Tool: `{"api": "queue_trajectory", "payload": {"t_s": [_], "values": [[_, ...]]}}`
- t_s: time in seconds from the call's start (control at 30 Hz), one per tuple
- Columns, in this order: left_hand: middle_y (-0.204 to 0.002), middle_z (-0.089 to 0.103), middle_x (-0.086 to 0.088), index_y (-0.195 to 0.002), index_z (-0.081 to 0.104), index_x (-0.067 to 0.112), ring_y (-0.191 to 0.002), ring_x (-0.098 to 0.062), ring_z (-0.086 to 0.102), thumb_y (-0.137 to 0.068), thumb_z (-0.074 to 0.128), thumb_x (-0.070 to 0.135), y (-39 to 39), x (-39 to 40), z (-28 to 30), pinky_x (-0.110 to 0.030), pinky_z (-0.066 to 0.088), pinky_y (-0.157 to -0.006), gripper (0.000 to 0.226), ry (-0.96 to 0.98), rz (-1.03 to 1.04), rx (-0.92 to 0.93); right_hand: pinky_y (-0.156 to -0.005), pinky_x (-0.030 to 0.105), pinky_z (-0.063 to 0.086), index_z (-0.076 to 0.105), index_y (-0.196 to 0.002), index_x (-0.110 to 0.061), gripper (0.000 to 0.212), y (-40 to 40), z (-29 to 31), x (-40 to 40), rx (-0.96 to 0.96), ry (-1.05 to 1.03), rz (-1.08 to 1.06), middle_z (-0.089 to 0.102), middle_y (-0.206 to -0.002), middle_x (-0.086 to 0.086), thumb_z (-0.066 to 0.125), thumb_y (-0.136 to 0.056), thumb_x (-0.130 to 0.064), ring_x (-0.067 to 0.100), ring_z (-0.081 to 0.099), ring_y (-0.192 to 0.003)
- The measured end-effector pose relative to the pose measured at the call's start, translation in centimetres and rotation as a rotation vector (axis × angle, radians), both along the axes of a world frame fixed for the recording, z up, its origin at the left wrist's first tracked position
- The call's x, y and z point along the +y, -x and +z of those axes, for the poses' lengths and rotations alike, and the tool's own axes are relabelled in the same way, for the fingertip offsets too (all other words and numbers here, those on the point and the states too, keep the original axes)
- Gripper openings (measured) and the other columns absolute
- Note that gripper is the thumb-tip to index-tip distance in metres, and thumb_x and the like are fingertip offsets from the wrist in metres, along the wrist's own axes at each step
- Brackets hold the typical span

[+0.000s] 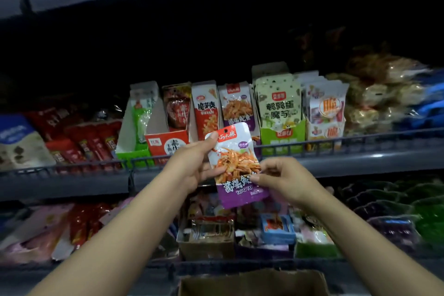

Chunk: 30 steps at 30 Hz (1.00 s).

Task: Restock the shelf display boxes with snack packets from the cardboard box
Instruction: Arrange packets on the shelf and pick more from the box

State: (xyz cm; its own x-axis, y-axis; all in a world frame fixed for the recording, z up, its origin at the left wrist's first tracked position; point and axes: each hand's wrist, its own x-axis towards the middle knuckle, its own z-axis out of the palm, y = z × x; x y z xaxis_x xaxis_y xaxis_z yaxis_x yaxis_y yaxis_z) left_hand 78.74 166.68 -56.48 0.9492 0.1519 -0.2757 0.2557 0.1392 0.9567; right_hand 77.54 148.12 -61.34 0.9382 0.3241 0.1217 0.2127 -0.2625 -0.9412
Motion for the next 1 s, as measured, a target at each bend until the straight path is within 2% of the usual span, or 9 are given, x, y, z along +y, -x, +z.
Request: {"api": "queue_trajectory", "payload": {"t_s": [0.07, 0.17, 0.33, 0.43, 0.5, 0.57, 0.67, 0.83, 1.0], "values": [[-0.065, 0.071, -0.004, -0.088, 0.061, 0.008, -0.055, -0.015, 0.068, -0.082, 0.068, 0.032, -0.8, 0.4, 1.2, -0.020, 0.052, -0.040, 0.026, -0.025, -0.002, 0.013, -0.057, 0.018, 0.037, 0.056, -0.060, -0.021, 0.026, -0.8, 0.7, 0.5, -0.147, 0.024, -0.019, 0.055, -0.052, -0.017, 0.070, -0.081, -0.019, -0.003, 0.047, -0.054], [-0.074, 0.070, -0.005, -0.092, 0.062, 0.009, -0.063, -0.015, 0.066, -0.081, 0.067, 0.034, -2.2, 1.0, 2.9, -0.017, 0.046, -0.036, 0.028, -0.073, -0.015, -0.007, -0.054, 0.015, 0.034, 0.058, -0.061, -0.022, 0.024, -1.8, 1.6, 1.3, -0.315, -0.018, -0.083, 0.054, -0.055, -0.012, 0.072, -0.079, -0.019, -0.001, 0.046, -0.056], [-0.066, 0.071, -0.003, -0.089, 0.060, 0.009, -0.056, -0.015, 0.068, -0.084, 0.066, 0.031, -4.0, 1.5, 5.5, -0.019, 0.050, -0.040, 0.022, -0.117, 0.004, -0.121, -0.055, 0.014, 0.035, 0.057, -0.061, -0.026, 0.025, -3.4, 1.5, 2.1, -0.285, -0.138, -0.114, 0.054, -0.055, -0.019, 0.069, -0.082, -0.022, -0.004, 0.047, -0.055], [-0.073, 0.070, -0.004, -0.089, 0.062, 0.010, -0.061, -0.015, 0.067, -0.083, 0.066, 0.032, -5.1, 1.8, 6.3, -0.018, 0.049, -0.039, 0.024, -0.126, -0.008, -0.100, -0.052, 0.017, 0.031, 0.052, -0.055, -0.024, 0.033, -4.1, 1.8, 2.1, -0.330, -0.121, -0.107, 0.050, -0.052, -0.015, 0.067, -0.084, -0.019, -0.001, 0.043, -0.052], [-0.066, 0.070, -0.002, -0.089, 0.062, 0.008, -0.057, -0.014, 0.068, -0.082, 0.066, 0.034, -5.6, 1.7, 6.6, -0.018, 0.048, -0.038, 0.027, -0.123, -0.031, -0.077, -0.052, 0.018, 0.031, 0.052, -0.057, -0.023, 0.031, -4.3, 2.0, 2.2, -0.361, -0.149, -0.125, 0.050, -0.052, -0.012, 0.066, -0.084, -0.018, 0.001, 0.044, -0.053], [-0.065, 0.070, -0.001, -0.087, 0.062, 0.009, -0.056, -0.013, 0.067, -0.083, 0.066, 0.034, -6.3, 1.5, 7.0, -0.017, 0.048, -0.038, 0.026, -0.120, -0.041, -0.094, -0.057, 0.023, 0.039, 0.060, -0.063, -0.024, 0.023, -4.6, 2.0, 2.4, -0.378, -0.184, -0.162, 0.059, -0.060, -0.009, 0.066, -0.084, -0.020, 0.003, 0.051, -0.058], [-0.090, 0.067, -0.009, -0.090, 0.062, 0.009, -0.073, -0.017, 0.066, -0.081, 0.069, 0.033, -7.7, 1.0, 7.7, -0.019, 0.051, -0.044, 0.027, -0.121, -0.010, -0.175, -0.061, 0.015, 0.045, 0.061, -0.080, -0.035, 0.012, -5.1, 1.7, 2.4, -0.353, -0.137, -0.285, 0.065, -0.077, -0.011, 0.064, -0.086, -0.025, 0.002, 0.060, -0.074], [-0.101, 0.067, -0.013, -0.090, 0.060, 0.009, -0.075, -0.020, 0.068, -0.083, 0.069, 0.028, -10.2, 0.0, 8.7, -0.022, 0.055, -0.050, 0.022, -0.147, 0.016, -0.281, -0.063, 0.010, 0.045, 0.045, -0.131, -0.035, 0.045, -5.5, 0.9, 2.4, -0.334, 0.062, -0.356, 0.048, -0.112, -0.025, 0.059, -0.088, -0.034, -0.008, 0.055, -0.076], [-0.105, 0.066, -0.014, -0.094, 0.058, 0.009, -0.063, -0.021, 0.067, -0.083, 0.070, 0.028, -12.9, -1.4, 9.5, -0.028, 0.058, -0.053, 0.025, -0.217, 0.099, -0.270, -0.091, 0.018, 0.047, 0.034, -0.140, -0.038, 0.051, -5.6, 0.3, 2.0, -0.358, 0.192, -0.293, 0.026, -0.136, -0.025, 0.053, -0.093, -0.031, -0.008, 0.055, -0.086]]}}
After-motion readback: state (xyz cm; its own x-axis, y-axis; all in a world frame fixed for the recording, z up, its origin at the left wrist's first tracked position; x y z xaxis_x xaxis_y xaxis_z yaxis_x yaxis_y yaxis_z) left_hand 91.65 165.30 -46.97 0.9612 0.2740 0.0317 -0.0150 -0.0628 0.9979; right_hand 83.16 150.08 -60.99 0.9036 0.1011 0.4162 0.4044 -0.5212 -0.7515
